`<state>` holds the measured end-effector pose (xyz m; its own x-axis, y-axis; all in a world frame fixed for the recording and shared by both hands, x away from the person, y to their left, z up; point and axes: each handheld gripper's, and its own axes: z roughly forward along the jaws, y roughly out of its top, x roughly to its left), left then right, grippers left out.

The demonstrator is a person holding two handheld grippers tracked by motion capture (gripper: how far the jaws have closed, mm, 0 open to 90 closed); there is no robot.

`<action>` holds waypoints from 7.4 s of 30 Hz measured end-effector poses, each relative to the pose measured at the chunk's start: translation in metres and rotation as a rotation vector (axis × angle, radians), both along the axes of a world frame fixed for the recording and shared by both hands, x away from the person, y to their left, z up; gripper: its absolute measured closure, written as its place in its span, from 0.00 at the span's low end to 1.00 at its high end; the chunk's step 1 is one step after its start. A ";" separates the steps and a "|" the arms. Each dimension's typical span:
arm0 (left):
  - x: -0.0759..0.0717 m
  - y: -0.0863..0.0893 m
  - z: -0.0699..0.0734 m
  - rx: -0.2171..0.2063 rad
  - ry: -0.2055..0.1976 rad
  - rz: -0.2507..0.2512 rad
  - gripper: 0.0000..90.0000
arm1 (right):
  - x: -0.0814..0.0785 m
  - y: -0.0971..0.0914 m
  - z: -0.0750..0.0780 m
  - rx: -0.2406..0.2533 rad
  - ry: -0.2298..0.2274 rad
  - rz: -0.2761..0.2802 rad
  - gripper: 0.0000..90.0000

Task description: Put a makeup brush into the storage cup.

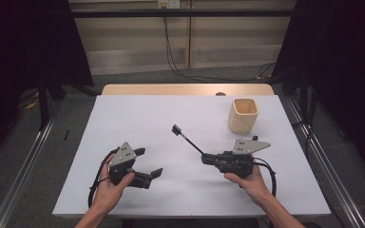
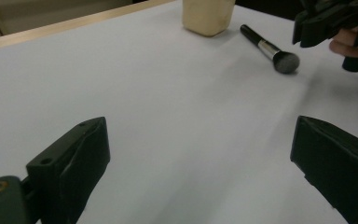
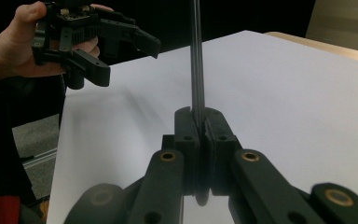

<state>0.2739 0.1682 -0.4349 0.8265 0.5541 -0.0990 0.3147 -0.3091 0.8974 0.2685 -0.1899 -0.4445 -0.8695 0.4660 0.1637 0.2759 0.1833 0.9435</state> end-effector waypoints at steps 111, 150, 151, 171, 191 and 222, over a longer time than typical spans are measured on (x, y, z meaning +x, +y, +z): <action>0.021 -0.074 0.035 -0.304 0.049 -0.243 0.95 | 0.000 0.015 -0.015 -0.014 -0.003 0.055 0.75; 0.029 -0.051 0.050 -0.250 0.065 -0.180 0.95 | -0.002 0.008 -0.006 0.015 0.026 0.046 0.09; 0.029 -0.050 0.051 -0.246 0.064 -0.179 0.95 | -0.002 0.007 -0.007 0.011 0.022 0.042 0.09; 0.044 -0.056 0.072 -0.097 0.106 -0.198 0.95 | -0.003 0.002 -0.005 0.012 0.001 0.003 0.08; 0.046 -0.074 0.067 0.025 0.203 -0.253 0.95 | 0.000 0.008 -0.005 0.049 0.018 0.027 0.09; 0.042 -0.082 0.063 0.035 0.216 -0.282 0.95 | 0.014 0.043 0.005 -0.007 0.037 0.091 0.52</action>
